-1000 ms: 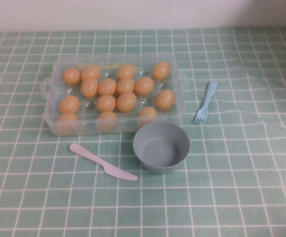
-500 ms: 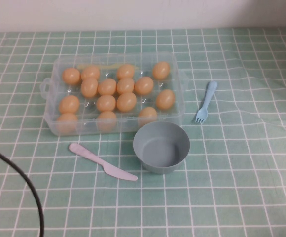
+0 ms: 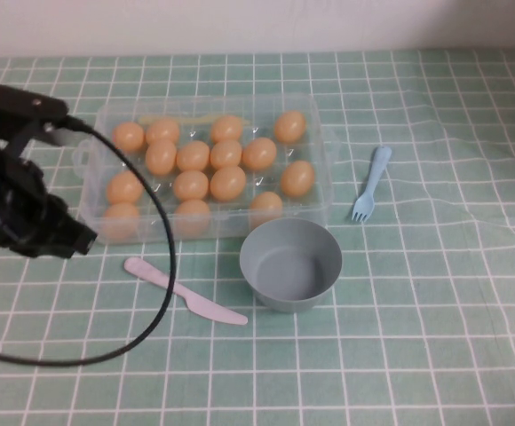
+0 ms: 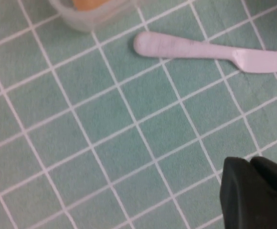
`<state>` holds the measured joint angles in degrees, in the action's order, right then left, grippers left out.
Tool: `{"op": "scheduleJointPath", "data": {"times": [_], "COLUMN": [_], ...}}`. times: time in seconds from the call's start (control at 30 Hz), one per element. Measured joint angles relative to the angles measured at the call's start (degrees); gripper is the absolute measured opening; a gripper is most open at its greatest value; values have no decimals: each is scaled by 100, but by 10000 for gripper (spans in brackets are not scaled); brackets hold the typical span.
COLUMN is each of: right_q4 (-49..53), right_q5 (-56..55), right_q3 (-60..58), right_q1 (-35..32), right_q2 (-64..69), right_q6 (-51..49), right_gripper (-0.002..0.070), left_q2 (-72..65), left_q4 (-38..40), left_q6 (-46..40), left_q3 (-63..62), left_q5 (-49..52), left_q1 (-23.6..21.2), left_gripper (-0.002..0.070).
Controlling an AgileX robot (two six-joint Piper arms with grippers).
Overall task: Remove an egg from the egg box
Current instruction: Pick up the egg from the plastic box
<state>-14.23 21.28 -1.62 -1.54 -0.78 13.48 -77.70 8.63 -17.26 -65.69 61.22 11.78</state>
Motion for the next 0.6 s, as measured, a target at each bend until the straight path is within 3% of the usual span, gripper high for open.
{"op": "scheduleJointPath", "data": {"times": [0.37,0.6], "right_q4": [0,0], "right_q5": [0,0], "right_q3": [0,0], "right_q1": [0,0], "right_q2": [0,0], "right_q6": [0,0], "right_gripper": [-18,-18], "left_q2": [-2282,-2933], "left_q4": [-203,-290], "left_q6": [-819,-1132], "left_q3": [-2850,-3557], "left_q5": [865,876], "left_q1": [242,242], "left_gripper": [-4,-4]}}
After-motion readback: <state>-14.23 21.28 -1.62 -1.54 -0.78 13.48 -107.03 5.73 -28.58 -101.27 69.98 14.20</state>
